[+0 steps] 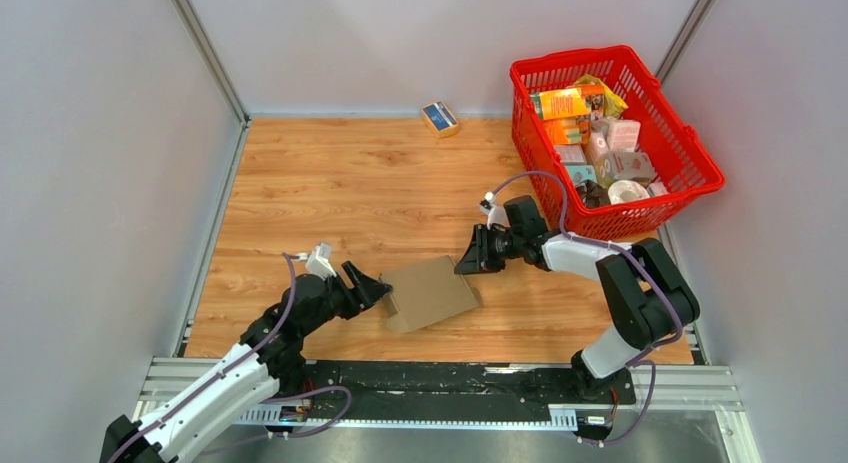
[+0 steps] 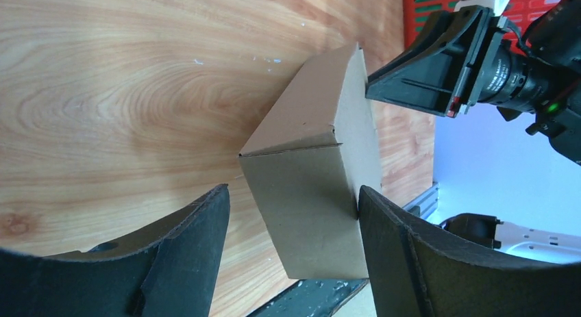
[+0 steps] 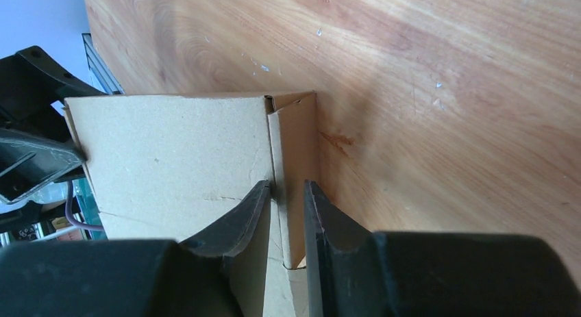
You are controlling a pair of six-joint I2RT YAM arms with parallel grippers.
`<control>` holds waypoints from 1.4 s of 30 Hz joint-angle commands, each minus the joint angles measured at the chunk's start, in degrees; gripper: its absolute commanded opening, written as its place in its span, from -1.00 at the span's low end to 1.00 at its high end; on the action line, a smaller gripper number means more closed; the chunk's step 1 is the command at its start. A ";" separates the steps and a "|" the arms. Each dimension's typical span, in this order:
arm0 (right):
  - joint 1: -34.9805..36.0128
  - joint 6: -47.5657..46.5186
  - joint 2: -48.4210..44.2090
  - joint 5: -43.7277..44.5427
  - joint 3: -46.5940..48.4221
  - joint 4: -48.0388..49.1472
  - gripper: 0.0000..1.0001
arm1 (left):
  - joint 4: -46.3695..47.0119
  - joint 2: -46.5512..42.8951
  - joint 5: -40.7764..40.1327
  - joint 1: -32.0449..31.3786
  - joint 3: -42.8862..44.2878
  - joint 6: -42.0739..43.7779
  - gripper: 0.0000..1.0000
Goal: Fold the paper box
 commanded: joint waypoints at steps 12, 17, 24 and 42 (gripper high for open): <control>-0.45 -1.02 4.10 7.04 -1.73 0.84 -0.47 | 26.32 14.98 7.01 0.07 -3.28 -6.87 0.49; 1.65 -1.46 1.03 8.52 0.72 -2.93 -0.31 | 24.96 15.19 6.84 0.07 -1.97 -8.80 0.13; 9.82 -6.72 -15.04 25.47 6.09 -18.40 0.69 | 4.55 6.75 7.79 3.84 3.04 -12.58 -0.20; 53.95 -45.14 -20.52 57.83 4.34 -1.98 1.00 | -4.96 9.65 32.23 18.79 7.80 -21.81 -0.25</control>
